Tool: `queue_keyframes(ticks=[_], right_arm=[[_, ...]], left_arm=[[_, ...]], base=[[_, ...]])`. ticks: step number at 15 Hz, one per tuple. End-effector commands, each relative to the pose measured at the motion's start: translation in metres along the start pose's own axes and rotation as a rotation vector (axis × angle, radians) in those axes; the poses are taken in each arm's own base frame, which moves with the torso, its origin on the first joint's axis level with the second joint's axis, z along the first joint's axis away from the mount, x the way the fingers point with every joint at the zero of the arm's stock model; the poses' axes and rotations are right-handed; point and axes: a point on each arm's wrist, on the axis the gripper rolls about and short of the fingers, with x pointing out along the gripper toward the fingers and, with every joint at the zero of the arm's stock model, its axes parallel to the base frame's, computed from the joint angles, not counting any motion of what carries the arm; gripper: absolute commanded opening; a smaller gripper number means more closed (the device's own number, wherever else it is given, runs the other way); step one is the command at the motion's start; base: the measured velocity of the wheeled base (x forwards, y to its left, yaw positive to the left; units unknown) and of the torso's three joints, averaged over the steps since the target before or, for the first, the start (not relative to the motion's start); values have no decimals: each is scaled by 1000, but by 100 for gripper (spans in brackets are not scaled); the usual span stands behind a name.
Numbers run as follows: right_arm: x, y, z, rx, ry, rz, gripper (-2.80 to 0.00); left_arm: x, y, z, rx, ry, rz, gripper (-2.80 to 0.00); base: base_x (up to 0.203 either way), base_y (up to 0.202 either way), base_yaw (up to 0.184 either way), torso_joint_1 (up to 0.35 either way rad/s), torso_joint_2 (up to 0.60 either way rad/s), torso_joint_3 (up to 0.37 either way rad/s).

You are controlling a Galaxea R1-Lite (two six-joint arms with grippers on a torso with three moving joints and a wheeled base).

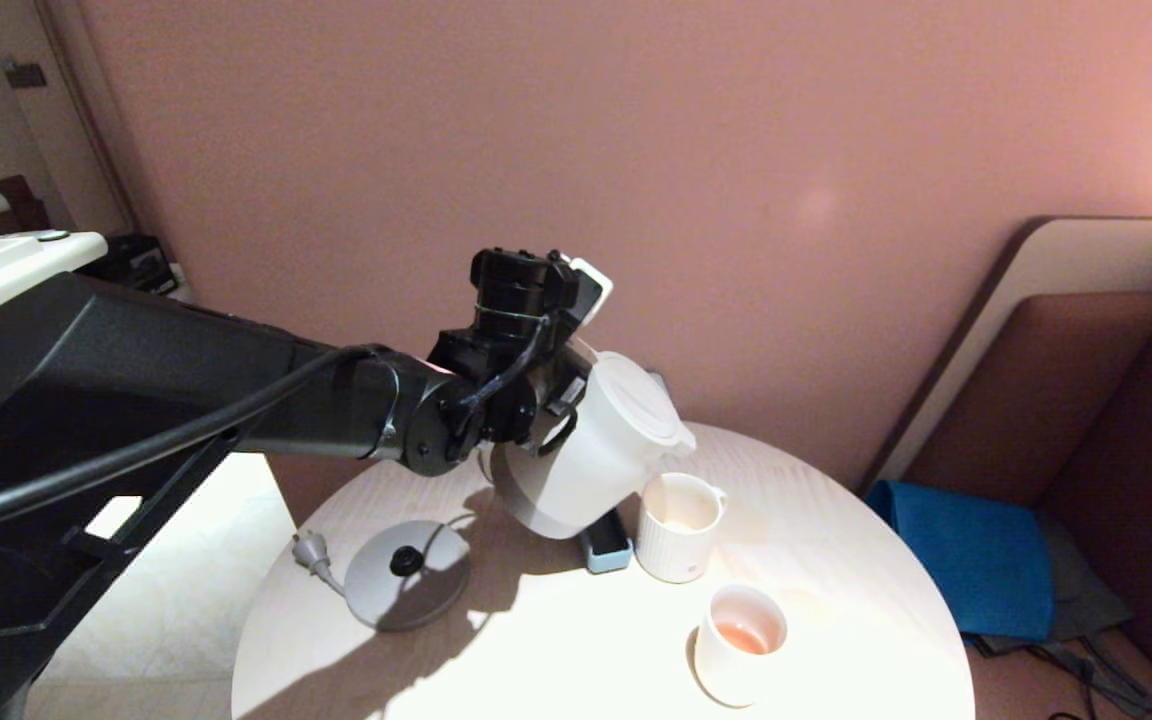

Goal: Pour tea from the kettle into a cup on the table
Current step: Pour water into the cup

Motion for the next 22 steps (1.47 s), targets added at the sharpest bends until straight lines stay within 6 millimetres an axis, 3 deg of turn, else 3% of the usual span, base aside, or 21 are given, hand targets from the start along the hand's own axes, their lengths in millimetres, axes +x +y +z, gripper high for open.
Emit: queue_keyframes(ticks=[1, 12, 22], right_arm=[[0, 0, 0, 0, 1, 1, -280], [0, 0, 0, 0, 1, 1, -280], [0, 0, 0, 0, 1, 1, -280]], left_arm=[[0, 1, 0, 25, -1, 4, -280], [0, 2, 1, 137, 4, 20, -280], [10, -1, 16, 167, -44, 41, -280]], base=[[0, 0, 0, 0, 0, 0], [0, 0, 0, 0, 0, 0], [0, 0, 0, 0, 0, 0]])
